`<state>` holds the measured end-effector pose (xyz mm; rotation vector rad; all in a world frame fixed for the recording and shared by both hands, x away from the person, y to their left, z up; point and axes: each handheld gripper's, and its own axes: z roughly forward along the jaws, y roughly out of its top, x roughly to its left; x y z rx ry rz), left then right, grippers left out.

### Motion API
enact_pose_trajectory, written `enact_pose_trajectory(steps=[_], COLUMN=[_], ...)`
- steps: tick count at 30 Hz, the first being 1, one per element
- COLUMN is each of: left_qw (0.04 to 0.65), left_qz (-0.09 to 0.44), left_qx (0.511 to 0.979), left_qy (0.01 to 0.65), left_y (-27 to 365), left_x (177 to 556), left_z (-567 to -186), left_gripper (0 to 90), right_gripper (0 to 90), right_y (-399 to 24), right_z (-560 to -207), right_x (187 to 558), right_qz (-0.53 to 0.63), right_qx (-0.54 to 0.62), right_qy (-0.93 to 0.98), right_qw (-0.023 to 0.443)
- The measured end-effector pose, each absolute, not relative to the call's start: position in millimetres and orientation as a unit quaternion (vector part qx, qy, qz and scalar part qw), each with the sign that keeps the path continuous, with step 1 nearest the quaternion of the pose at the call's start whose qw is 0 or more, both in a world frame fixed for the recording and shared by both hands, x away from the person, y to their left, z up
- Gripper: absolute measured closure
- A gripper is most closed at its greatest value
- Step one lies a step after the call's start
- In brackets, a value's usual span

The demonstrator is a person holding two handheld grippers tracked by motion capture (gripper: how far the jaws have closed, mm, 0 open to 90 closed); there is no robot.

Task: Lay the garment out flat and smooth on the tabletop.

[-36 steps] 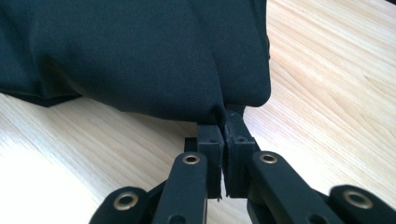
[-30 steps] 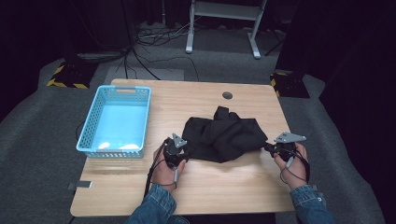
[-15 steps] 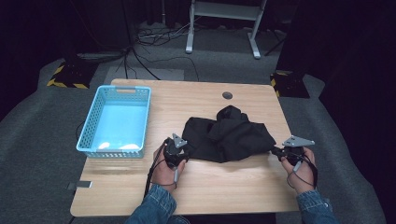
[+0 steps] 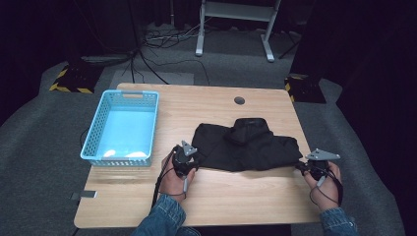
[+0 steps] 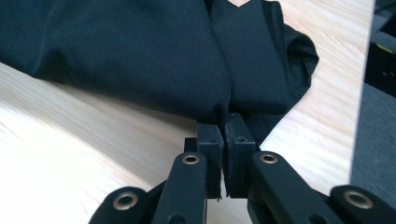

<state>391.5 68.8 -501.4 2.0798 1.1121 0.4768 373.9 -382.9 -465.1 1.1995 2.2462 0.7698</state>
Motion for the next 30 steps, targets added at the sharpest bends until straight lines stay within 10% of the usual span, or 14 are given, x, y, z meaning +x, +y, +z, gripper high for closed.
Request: enact_pose_trajectory(steps=[23, 30], left_qw=[0.360, 0.354], left_qz=[0.187, 0.195], left_qx=[0.799, 0.798], left_qy=[0.444, 0.447], left_y=[73.0, 74.3], left_x=[398.5, 398.2], left_z=[-501.3, -501.3], left_gripper=[55.6, 44.5], right_gripper=[85.9, 42.4], right_y=[-396.7, -397.0], right_z=[-484.9, -477.3], right_x=[379.9, 378.3], right_qz=[0.258, 0.288], right_qx=[0.489, 0.504], right_qy=[0.799, 0.778], right_qw=[0.239, 0.241])
